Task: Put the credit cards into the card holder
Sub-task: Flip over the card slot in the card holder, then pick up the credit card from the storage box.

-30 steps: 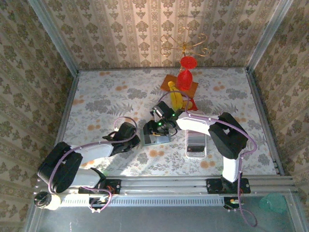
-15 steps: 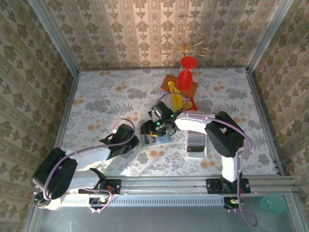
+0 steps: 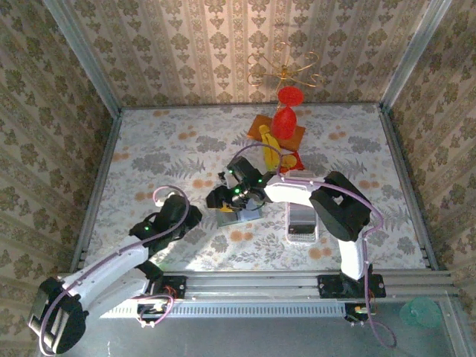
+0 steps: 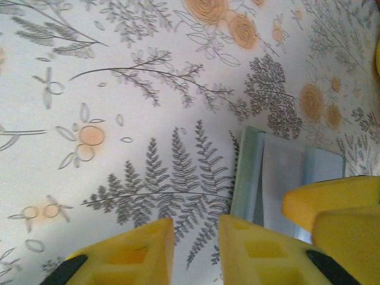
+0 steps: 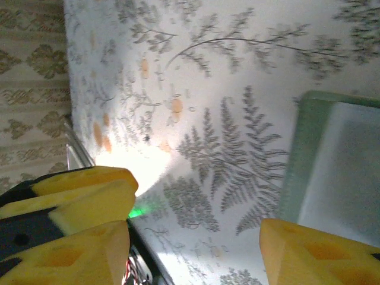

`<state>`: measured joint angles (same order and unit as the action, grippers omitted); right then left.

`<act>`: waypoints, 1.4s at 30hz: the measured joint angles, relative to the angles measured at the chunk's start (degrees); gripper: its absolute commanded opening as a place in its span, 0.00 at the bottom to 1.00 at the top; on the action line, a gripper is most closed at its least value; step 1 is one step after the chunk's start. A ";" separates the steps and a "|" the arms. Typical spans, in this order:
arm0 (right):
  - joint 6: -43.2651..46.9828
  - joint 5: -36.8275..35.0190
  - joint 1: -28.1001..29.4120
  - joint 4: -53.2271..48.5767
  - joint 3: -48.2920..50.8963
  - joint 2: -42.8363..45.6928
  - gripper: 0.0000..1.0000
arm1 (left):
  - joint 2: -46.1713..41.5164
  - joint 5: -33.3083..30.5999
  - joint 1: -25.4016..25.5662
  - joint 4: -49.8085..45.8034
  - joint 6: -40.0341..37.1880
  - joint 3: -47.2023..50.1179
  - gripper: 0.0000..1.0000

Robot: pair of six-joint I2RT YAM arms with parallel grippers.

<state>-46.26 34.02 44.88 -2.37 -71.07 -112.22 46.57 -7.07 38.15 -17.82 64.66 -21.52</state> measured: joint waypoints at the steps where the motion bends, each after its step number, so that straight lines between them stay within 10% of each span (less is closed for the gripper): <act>1: 0.61 0.33 0.07 -0.02 -0.20 0.22 0.63 | -0.81 -0.39 0.00 -1.14 -0.11 0.00 0.33; 11: 15.15 -0.09 -9.14 -5.75 3.65 17.77 0.63 | 1.62 -0.83 0.00 -4.72 -2.97 -3.78 0.48; 23: 81.31 -11.58 -15.61 -29.14 21.75 55.15 0.77 | 27.17 5.68 2.69 5.53 -7.93 -15.91 0.53; 31: 107.01 -21.79 -21.77 -38.21 31.56 58.16 0.79 | 29.55 7.61 2.71 8.76 -7.91 -15.78 0.54; 42: 115.34 -23.80 -22.32 -33.53 33.99 55.45 0.84 | 28.46 8.00 2.71 9.42 -7.69 -13.27 0.53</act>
<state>69.08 10.22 22.57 -35.90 -37.08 -56.77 75.02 0.93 40.86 -8.40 56.97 -34.79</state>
